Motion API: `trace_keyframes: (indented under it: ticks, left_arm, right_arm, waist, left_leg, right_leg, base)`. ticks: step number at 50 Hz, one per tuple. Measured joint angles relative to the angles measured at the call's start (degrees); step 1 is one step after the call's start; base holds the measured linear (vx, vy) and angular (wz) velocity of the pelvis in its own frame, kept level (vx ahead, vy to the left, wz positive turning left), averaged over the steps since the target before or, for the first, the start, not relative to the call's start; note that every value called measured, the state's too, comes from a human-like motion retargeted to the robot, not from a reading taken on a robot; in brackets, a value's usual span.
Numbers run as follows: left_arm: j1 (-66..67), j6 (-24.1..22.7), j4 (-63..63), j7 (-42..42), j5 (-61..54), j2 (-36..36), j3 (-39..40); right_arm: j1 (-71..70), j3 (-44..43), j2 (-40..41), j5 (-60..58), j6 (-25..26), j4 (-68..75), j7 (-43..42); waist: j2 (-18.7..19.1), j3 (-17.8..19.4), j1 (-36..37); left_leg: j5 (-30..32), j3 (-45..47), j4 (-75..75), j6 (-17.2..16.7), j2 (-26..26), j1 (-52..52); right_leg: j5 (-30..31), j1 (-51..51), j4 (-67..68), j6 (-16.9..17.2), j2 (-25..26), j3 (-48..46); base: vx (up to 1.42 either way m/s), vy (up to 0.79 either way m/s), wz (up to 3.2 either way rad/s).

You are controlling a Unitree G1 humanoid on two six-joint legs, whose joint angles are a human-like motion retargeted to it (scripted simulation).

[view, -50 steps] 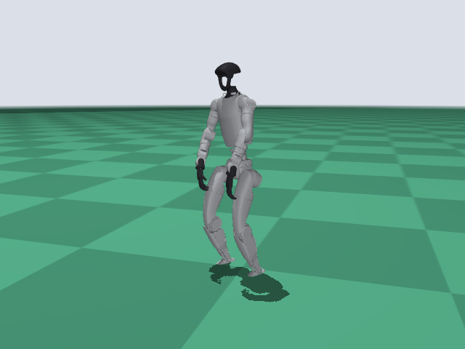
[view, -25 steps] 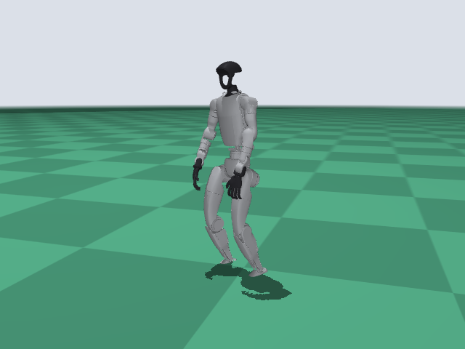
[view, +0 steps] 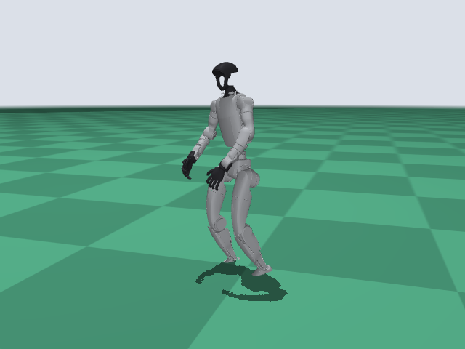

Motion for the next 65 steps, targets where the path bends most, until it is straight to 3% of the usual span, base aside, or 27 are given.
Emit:
trace_keyframes:
  ticks: [6,10,15,18,22,25,30,35,38,43,47,51,55,57,59,61,63,65]
  left_arm:
    - [2.32,-2.77,-21.8,0.0,-11.28,4.78,5.17]
    - [3.46,-2.68,-35.55,0.95,-16.75,8.2,10.13]
    - [5.17,-3.73,-44.03,4.53,-18.37,9.31,16.68]
    - [6.26,-4.68,-48.77,8.78,-18.65,10.2,23.36]
    - [6.7,-7.04,-53.36,14.93,-18.94,10.01,33.39]
    - [6.94,-7.76,-57.3,18.66,-19.0,10.83,41.98]
    - [8.13,-8.92,-60.88,20.56,-19.82,12.06,52.58]
    - [10.02,-11.51,-65.43,21.47,-22.34,13.2,56.86]
    - [10.95,-13.39,-68.73,22.06,-25.07,12.66,57.1]
    - [12.88,-13.04,-72.73,20.26,-27.96,8.47,54.6]
    - [15.44,-9.79,-71.48,15.53,-28.81,3.54,52.49]
    - [21.82,-8.76,-70.94,13.0,-31.29,1.61,55.13]
    - [27.75,-10.17,-71.89,13.92,-33.94,1.52,60.48]
    - [29.51,-10.79,-72.32,15.38,-33.56,1.78,62.66]
    - [30.29,-11.03,-72.43,16.6,-31.26,2.37,63.33]
    - [29.39,-10.48,-72.33,18.31,-26.63,4.01,62.86]
    - [26.35,-9.14,-71.71,20.6,-20.44,6.16,60.82]
    - [22.26,-7.76,-70.88,23.09,-14.64,8.12,57.89]
  right_arm:
    - [-1.24,-1.13,-7.23,9.99,-1.21,-20.57,2.06]
    - [-7.52,0.24,-11.72,14.69,-0.41,-31.84,2.83]
    - [-14.12,2.19,-10.3,14.37,-0.78,-40.1,3.6]
    - [-15.69,1.79,-8.1,12.24,-1.08,-44.8,3.09]
    - [-13.55,-1.37,-5.91,7.85,-2.2,-49.52,2.1]
    - [-11.31,-5.5,-4.89,4.89,-2.5,-53.32,0.89]
    - [-6.01,-15.44,-5.4,4.05,-4.15,-56.03,-1.78]
    - [2.47,-23.96,-7.19,4.08,-6.27,-56.72,-6.02]
    - [7.19,-24.9,-8.0,4.35,-6.82,-56.49,-7.83]
    - [10.41,-24.03,-9.38,1.85,-6.71,-56.29,-10.51]
    - [5.08,-23.24,-8.26,-2.8,-7.13,-55.7,-13.42]
    - [-1.71,-22.76,-3.31,-3.68,-9.07,-58.04,-15.46]
    - [-7.54,-23.26,0.9,-3.83,-11.09,-62.52,-16.98]
    - [-10.78,-22.76,1.88,-4.4,-11.4,-64.22,-17.5]
    - [-12.94,-21.79,2.37,-5.34,-11.65,-65.61,-17.23]
    - [-15.29,-20.29,3.11,-6.92,-11.31,-66.34,-16.37]
    - [-17.28,-18.86,3.59,-9.26,-10.39,-66.18,-15.18]
    - [-18.04,-17.84,2.95,-11.84,-9.62,-65.35,-14.29]
  waist:
    - [1.81,2.54,2.76]
    - [3.68,2.3,6.24]
    - [3.27,1.34,9.46]
    - [0.96,0.91,10.35]
    - [-2.26,1.47,10.78]
    - [-6.57,2.7,9.65]
    - [-7.49,1.83,4.65]
    - [-3.06,-0.3,0.49]
    - [-1.11,-0.54,-0.32]
    - [1.42,1.55,1.03]
    - [2.05,3.83,3.96]
    - [-1.48,3.57,7.49]
    - [-6.54,1.13,10.79]
    - [-9.06,-0.4,11.48]
    - [-10.9,-1.43,11.68]
    - [-12.67,-1.37,11.24]
    - [-12.82,-0.67,10.64]
    - [-11.39,-0.37,9.42]
  left_leg:
    - [2.95,-4.64,13.08,-4.34,3.83,-5.87]
    - [-6.26,-10.03,17.88,-5.51,3.11,-11.12]
    - [-9.22,-10.48,17.31,-3.64,3.14,-11.39]
    - [-11.05,-8.77,14.69,-1.27,2.74,-9.74]
    - [-13.7,-6.26,14.73,0.74,2.02,-7.91]
    - [-14.23,-2.94,13.59,1.97,0.13,-6.25]
    - [-13.9,-0.2,10.16,1.93,1.3,-4.16]
    - [-9.77,4.69,6.55,-0.08,7.06,0.4]
    - [-5.71,2.13,13.47,-2.1,8.93,0.59]
    - [2.75,-0.77,40.4,-2.07,13.3,-6.05]
    - [0.93,-0.18,53.6,0.47,12.78,-19.34]
    - [0.56,4.67,41.09,0.5,8.39,-31.54]
    - [8.63,8.47,12.55,-3.37,2.49,-33.82]
    - [11.11,10.21,7.22,-2.98,0.58,-32.87]
    - [9.86,11.25,10.76,-0.29,-0.1,-32.79]
    - [6.03,11.66,15.16,3.02,-0.55,-31.57]
    - [1.81,10.88,18.81,5.02,0.41,-30.39]
    - [-1.22,9.53,20.91,6.02,0.98,-29.63]
  right_leg:
    - [0.42,0.22,0.89,-0.21,6.03,1.88]
    - [2.22,-0.44,-2.3,-0.38,11.02,4.0]
    - [0.66,-1.11,-0.75,-0.62,13.82,5.13]
    - [-1.88,-1.82,1.2,-0.61,13.04,5.55]
    - [-5.96,-5.64,13.78,1.05,11.44,4.02]
    - [-2.58,-12.08,29.78,3.12,2.86,-1.6]
    - [1.83,-24.51,34.65,6.8,-0.43,0.16]
    - [8.03,-27.92,16.64,6.86,1.96,4.45]
    - [9.12,-26.32,14.33,5.25,5.55,5.24]
    - [-0.09,-23.22,22.53,-0.26,11.26,3.85]
    - [-7.26,-19.29,26.29,-1.91,12.75,4.73]
    - [-9.73,-12.61,24.36,-1.39,9.07,7.65]
    - [-9.09,-4.7,18.14,0.5,3.62,7.65]
    - [-9.58,-2.84,19.94,2.11,2.12,7.82]
    - [-6.5,-2.55,26.77,5.55,1.94,7.82]
    - [1.56,-4.16,36.18,9.63,3.12,6.93]
    - [9.51,-8.77,45.14,10.45,5.38,3.79]
    - [13.75,-14.91,51.21,10.45,6.51,1.6]
  base:
    - [0.02,-0.07,-0.62]
    - [0.08,-0.05,-0.93]
    - [0.15,-0.03,-0.67]
    - [0.19,-0.02,-0.43]
    - [0.2,-0.03,-0.43]
    - [0.23,-0.06,-0.68]
    - [0.3,-0.08,-0.56]
    - [0.43,-0.14,-0.66]
    - [0.47,-0.22,-0.95]
    - [0.55,-0.18,-0.75]
    - [0.64,-0.1,-0.23]
    - [0.73,-0.05,0.07]
    - [0.77,-0.01,0.15]
    - [0.72,0.03,-0.02]
    - [0.68,0.05,-0.12]
    - [0.62,-0.02,-0.09]
    - [0.54,-0.05,-0.09]
    - [0.49,0.12,0.21]
